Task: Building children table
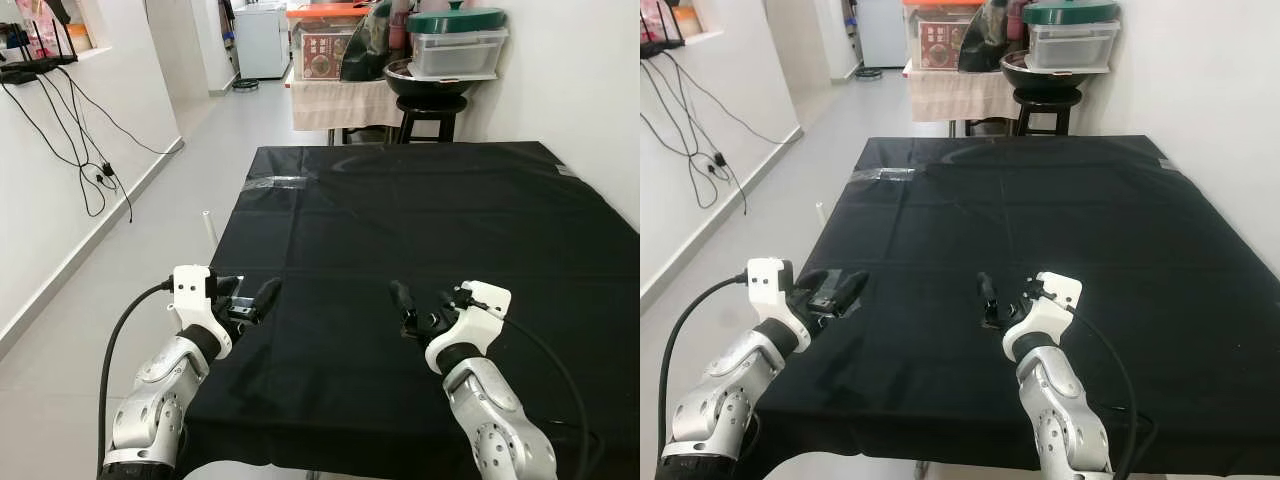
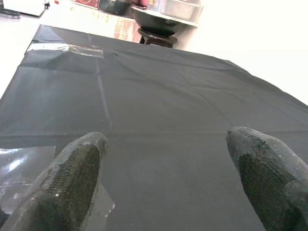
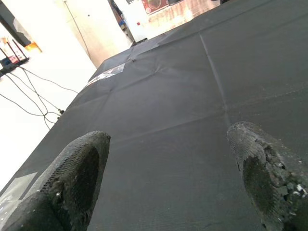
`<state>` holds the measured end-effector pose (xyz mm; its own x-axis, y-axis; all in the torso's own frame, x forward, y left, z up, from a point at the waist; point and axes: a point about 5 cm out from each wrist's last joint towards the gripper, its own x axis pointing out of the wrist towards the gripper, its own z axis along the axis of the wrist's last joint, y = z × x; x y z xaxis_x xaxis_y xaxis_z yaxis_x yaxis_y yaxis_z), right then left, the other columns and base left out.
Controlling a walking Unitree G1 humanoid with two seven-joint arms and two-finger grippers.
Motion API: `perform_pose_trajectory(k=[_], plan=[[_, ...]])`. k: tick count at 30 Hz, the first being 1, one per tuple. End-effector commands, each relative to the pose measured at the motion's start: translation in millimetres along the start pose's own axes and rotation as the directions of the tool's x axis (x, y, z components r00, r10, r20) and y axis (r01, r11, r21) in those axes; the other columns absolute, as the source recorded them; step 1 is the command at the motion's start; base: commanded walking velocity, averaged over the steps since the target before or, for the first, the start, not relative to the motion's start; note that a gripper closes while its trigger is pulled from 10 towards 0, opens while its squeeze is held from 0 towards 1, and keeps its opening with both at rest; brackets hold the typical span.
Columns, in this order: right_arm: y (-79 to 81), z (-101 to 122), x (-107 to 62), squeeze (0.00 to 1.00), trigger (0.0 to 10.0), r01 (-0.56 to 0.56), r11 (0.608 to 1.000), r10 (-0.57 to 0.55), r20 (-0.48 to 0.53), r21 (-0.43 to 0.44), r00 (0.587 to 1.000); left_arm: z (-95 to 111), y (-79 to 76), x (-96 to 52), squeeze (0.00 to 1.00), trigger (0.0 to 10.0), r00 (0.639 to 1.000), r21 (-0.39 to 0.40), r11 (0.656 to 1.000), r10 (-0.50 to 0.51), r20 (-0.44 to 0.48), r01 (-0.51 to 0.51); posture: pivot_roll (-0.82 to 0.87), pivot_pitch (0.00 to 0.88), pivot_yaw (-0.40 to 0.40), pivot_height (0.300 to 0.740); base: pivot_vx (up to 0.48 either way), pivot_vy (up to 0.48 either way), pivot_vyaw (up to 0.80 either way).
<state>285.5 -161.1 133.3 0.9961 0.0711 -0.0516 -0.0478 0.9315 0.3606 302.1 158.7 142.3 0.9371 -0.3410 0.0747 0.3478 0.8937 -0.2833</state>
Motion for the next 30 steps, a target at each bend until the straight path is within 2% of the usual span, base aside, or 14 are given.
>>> perform_pose_trajectory(k=[1, 30], plan=[[0.4, -2.0, 1.6, 0.00, 10.0, -0.004, 1.000, 0.004, -0.002, 0.014, 1.000, -2.8, 1.4, 0.9, 0.00, 10.0, 1.000, -0.013, 1.000, 0.013, -0.001, -0.014, -0.09, 0.000, 0.006, 0.740, 0.000, 0.000, 0.00], [-1.1, -5.0, 1.4, 0.00, 10.0, -0.007, 1.000, 0.007, -0.010, 0.013, 1.000, -5.7, 3.6, 1.7, 0.00, 10.0, 1.000, -0.021, 1.000, 0.020, -0.001, -0.020, -0.09, 0.000, 0.010, 0.740, 0.000, 0.000, 0.00]])
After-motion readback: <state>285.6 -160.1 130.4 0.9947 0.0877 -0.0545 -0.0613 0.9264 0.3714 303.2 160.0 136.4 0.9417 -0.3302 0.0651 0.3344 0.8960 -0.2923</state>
